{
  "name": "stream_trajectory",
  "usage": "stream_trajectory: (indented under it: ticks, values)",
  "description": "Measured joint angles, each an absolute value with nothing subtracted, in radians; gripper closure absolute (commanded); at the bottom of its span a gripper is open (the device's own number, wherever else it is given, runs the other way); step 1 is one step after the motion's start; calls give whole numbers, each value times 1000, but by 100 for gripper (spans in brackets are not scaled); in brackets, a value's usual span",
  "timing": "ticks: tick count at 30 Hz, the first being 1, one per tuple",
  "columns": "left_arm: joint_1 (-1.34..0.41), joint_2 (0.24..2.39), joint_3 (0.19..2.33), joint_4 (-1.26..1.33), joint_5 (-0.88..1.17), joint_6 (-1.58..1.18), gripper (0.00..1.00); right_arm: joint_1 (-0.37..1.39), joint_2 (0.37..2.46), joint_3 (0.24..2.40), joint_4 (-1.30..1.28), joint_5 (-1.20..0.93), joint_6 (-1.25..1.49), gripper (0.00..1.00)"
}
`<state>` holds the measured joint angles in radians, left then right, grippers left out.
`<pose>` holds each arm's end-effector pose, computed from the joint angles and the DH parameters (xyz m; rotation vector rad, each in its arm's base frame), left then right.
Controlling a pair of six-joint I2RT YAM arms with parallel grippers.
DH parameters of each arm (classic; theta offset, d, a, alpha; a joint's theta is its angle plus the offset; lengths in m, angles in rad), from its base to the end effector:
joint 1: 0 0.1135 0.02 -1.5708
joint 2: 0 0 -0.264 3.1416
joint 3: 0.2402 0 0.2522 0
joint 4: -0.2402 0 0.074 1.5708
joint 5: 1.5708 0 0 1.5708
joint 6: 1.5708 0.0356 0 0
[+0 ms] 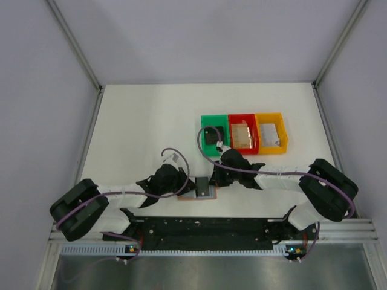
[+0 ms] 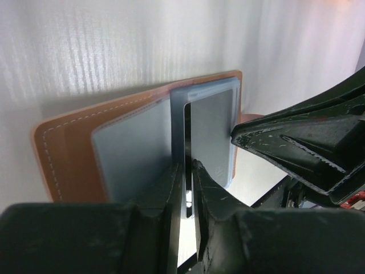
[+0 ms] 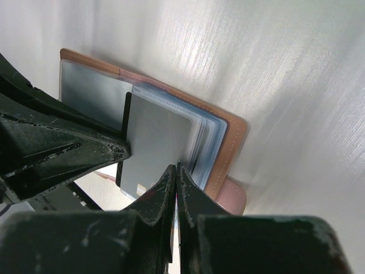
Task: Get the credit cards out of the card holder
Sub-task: Open the card holder at the center of the board, then remove the credit card from the card holder.
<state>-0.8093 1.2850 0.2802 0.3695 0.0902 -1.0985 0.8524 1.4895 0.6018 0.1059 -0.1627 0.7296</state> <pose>0.1465 -0.1583 0.1273 -0.2985 2.4385 -1.0761 0.1781 0.2125 0.1476 -0.2429 2.5401 0.9011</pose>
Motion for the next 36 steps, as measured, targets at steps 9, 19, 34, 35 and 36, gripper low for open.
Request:
stream_trajectory:
  ticks: [9,19,34,35,36]
  values:
    - [-805,1285,250,428,108,-1105,100,846,1488,590,133,-170,742,94]
    - [-786,1260,170,532,109,-1133,100,786,1415,499,182,-195,790,77]
    - [-780,1214,127,567,89,-1155,100,782,1448,498,316,-304,807,90]
    - [-780,1215,127,567,89,-1155,100,782,1464,497,327,-313,809,91]
    - [-780,1216,127,567,89,-1155,100,782,1483,498,337,-324,810,92]
